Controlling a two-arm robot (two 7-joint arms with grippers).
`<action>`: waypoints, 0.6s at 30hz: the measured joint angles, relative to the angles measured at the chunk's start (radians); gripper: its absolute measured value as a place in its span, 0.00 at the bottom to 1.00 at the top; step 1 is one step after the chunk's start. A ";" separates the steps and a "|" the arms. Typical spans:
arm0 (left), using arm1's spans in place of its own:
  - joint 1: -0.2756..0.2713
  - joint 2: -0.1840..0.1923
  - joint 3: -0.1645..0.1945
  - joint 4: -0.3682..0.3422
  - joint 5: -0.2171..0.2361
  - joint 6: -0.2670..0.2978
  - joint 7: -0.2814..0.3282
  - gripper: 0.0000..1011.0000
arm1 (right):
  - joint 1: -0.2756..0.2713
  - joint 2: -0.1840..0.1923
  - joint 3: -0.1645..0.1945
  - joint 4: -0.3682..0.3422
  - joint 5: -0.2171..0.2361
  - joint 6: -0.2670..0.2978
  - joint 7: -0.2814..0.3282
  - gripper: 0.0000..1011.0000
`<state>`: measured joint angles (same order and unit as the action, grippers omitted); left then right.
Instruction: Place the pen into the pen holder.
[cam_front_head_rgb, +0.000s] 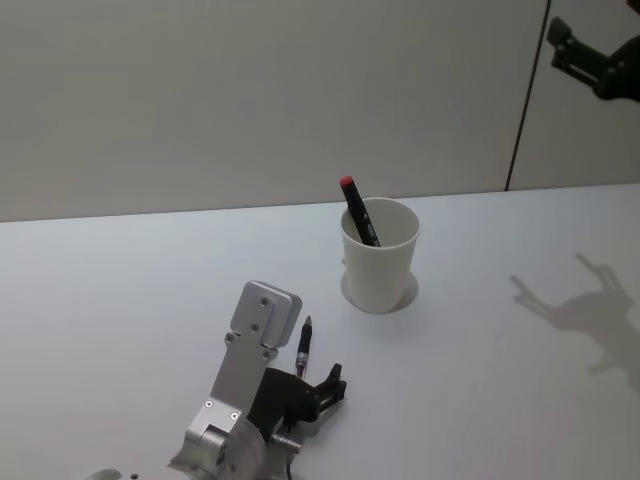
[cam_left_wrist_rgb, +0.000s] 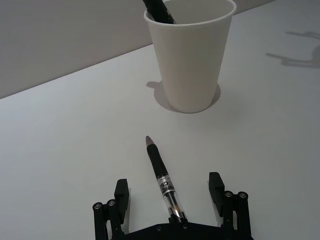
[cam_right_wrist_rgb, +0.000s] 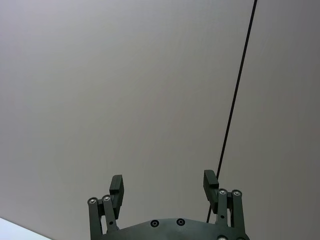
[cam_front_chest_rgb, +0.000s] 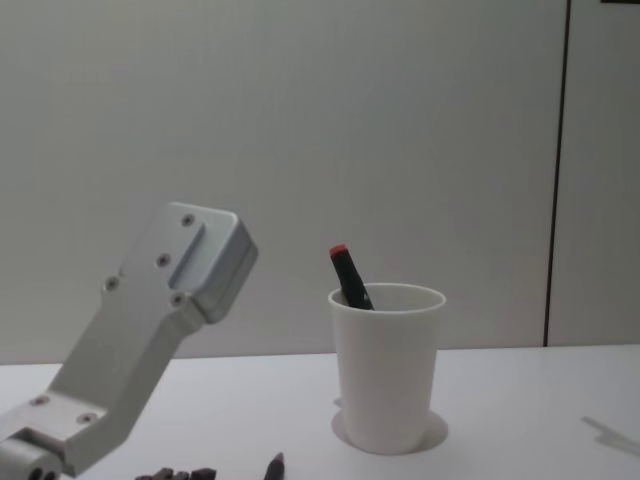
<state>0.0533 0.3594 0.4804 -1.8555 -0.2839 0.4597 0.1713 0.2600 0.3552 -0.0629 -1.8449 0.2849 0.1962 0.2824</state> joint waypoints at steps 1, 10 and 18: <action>0.000 -0.001 -0.001 0.001 -0.001 0.001 0.000 0.99 | 0.000 0.000 0.000 0.000 0.000 0.000 0.000 0.99; 0.002 -0.010 -0.006 0.005 -0.005 0.005 -0.003 0.99 | 0.000 0.000 0.000 0.000 0.000 0.000 0.000 0.99; 0.003 -0.014 -0.009 0.007 -0.006 0.007 -0.006 0.97 | 0.000 0.000 0.000 0.000 0.000 0.000 0.000 0.99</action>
<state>0.0563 0.3451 0.4711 -1.8490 -0.2902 0.4665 0.1657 0.2600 0.3552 -0.0629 -1.8449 0.2849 0.1963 0.2824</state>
